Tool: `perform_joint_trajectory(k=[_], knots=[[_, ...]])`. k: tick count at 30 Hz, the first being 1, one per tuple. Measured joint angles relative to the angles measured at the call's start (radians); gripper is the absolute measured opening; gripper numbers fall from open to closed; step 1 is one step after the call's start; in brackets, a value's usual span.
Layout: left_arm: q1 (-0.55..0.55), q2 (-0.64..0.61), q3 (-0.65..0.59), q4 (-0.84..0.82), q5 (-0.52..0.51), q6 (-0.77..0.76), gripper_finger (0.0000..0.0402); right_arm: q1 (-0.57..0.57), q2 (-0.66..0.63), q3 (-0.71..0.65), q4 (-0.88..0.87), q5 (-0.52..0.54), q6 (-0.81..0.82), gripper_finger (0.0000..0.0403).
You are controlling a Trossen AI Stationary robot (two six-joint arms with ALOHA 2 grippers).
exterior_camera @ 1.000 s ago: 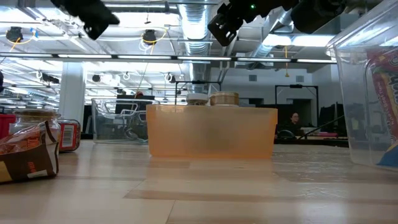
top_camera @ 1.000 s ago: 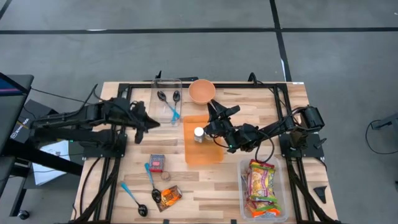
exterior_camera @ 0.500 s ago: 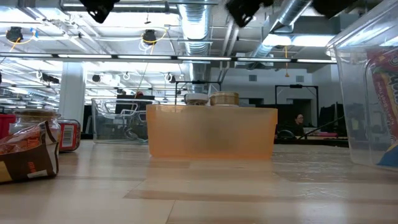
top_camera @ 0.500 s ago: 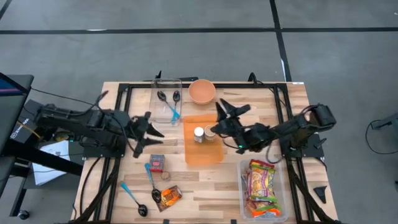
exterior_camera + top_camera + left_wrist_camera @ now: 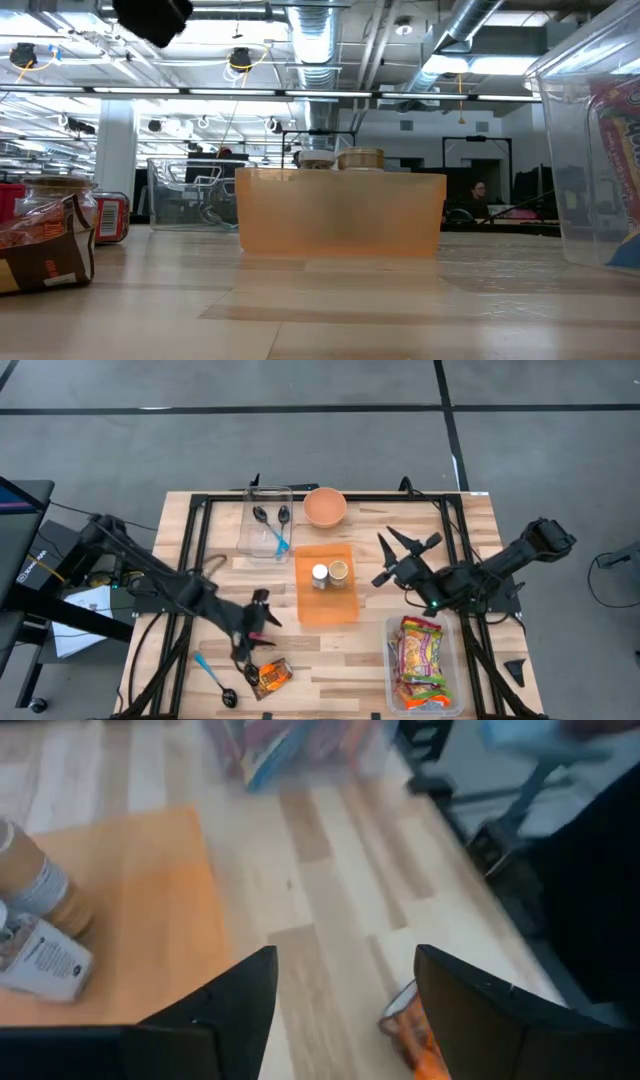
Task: Pick & Place Food Item
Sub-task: Put the brown seasoning bottle into the orange bin
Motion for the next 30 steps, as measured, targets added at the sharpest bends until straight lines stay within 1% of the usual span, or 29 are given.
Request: perform_joint_trajectory(k=[5,9,14,19,23,30], knots=[[-0.031,0.143,0.050,-0.073,-0.007,-0.047,0.0232,0.019,0.004,0.000,0.001,0.000,0.000,0.0115],[-0.032,0.223,0.058,-0.165,-0.011,-0.134,0.0232,0.019,0.006,0.000,0.000,0.000,-0.004,0.0115],[-0.042,0.290,0.057,-0.277,-0.011,-0.225,0.0232,0.019,0.006,0.000,0.000,0.000,-0.005,0.0115],[-0.060,0.303,0.060,-0.275,-0.012,-0.232,0.0232,0.019,0.006,0.000,-0.001,0.001,-0.008,0.0115],[-0.071,0.290,0.056,-0.285,0.001,-0.260,0.0232,0.019,0.006,0.000,-0.001,0.001,-0.008,0.0115],[-0.078,0.290,0.056,-0.262,0.013,-0.258,0.0232,0.019,0.006,0.000,-0.001,0.004,-0.008,0.0115]])
